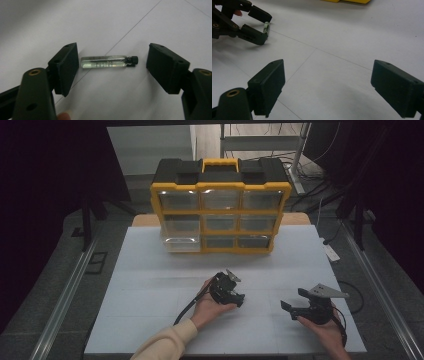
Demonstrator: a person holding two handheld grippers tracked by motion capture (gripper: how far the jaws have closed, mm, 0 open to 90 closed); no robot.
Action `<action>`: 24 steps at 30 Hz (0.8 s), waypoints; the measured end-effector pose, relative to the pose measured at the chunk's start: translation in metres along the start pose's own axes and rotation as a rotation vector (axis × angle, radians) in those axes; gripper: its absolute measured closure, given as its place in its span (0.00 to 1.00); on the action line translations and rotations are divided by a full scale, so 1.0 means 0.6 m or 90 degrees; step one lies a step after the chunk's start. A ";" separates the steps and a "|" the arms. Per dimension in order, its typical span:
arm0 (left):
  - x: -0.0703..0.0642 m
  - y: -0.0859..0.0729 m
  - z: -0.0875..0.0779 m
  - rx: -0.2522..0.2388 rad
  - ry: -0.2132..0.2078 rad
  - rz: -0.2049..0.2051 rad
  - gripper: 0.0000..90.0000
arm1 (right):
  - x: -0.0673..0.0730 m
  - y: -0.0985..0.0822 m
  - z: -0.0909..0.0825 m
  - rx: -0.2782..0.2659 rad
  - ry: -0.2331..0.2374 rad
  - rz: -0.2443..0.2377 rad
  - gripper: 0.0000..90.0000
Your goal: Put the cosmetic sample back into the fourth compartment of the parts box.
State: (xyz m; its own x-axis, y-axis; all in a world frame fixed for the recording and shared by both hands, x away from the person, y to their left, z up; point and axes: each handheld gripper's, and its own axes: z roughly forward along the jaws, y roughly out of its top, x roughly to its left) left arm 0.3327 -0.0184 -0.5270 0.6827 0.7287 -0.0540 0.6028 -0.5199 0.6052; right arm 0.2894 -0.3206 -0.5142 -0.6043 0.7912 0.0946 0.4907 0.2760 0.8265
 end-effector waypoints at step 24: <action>0.000 -0.003 -0.002 -0.009 -0.004 0.008 0.44 | 0.000 0.000 -0.001 0.000 0.000 0.001 0.14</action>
State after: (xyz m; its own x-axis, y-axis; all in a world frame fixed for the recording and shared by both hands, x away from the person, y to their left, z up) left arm 0.3310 -0.0171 -0.5268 0.6924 0.7197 -0.0509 0.5883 -0.5224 0.6172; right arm 0.2891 -0.3211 -0.5141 -0.6032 0.7918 0.0964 0.4922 0.2744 0.8261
